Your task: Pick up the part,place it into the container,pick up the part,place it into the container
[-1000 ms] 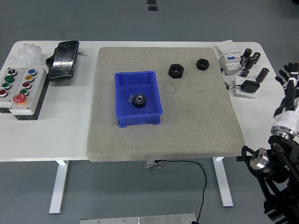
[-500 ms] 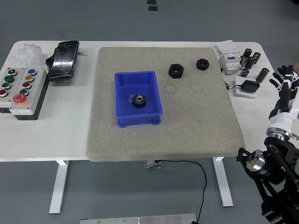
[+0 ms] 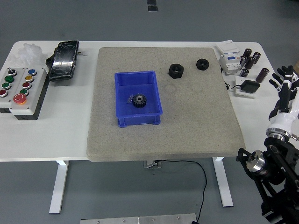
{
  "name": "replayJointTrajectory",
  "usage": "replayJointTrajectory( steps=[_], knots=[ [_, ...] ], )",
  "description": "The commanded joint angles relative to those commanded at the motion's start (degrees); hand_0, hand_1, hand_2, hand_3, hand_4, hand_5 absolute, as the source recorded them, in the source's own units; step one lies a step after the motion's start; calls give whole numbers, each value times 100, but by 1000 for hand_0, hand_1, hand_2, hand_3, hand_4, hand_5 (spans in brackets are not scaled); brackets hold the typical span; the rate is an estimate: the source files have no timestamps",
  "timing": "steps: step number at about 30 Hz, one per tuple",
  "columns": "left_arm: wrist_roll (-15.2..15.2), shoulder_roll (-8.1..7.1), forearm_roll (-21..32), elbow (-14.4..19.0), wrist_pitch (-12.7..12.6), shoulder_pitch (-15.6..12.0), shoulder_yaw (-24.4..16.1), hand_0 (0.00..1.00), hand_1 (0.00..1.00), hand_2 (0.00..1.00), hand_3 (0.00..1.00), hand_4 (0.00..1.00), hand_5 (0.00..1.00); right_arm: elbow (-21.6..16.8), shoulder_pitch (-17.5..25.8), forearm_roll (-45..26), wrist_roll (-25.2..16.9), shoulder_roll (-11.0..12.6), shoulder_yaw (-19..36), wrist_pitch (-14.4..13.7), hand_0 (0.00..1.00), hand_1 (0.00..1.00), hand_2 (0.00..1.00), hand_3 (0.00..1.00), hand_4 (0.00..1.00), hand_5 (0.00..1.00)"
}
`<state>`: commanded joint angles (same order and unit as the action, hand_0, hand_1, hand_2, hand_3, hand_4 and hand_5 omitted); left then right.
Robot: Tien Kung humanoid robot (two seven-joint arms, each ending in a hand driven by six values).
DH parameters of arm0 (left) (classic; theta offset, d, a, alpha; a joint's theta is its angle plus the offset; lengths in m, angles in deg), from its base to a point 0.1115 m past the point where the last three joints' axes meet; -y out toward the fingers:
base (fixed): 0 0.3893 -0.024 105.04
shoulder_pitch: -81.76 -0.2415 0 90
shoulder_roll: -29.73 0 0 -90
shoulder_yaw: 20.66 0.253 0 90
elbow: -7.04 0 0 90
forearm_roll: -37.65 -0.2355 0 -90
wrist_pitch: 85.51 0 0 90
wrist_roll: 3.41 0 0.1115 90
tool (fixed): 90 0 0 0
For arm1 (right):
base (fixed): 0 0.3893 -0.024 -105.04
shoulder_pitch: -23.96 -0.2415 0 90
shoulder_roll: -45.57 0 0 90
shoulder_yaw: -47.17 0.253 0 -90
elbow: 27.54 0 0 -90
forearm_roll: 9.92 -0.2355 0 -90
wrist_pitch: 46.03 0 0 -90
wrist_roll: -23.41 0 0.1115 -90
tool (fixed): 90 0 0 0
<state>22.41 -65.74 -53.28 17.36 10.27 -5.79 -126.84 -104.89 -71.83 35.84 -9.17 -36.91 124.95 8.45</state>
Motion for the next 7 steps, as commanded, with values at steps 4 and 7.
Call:
replayJointTrajectory(
  steps=[4, 7],
  knots=[
    [-146, 7, -164, 0, -119, 0, -172, 998, 998, 998, 998, 998, 998, -2, -6, 10, 6, -3, 6, -3, 603, 650, 667, 612, 859, 727],
    [-203, 7, -224, 0, -159, 2, -273, 998, 998, 998, 998, 998, 998, 1, -8, 1, -2, -6, 2, 4, 603, 650, 667, 612, 859, 727]
  ],
)
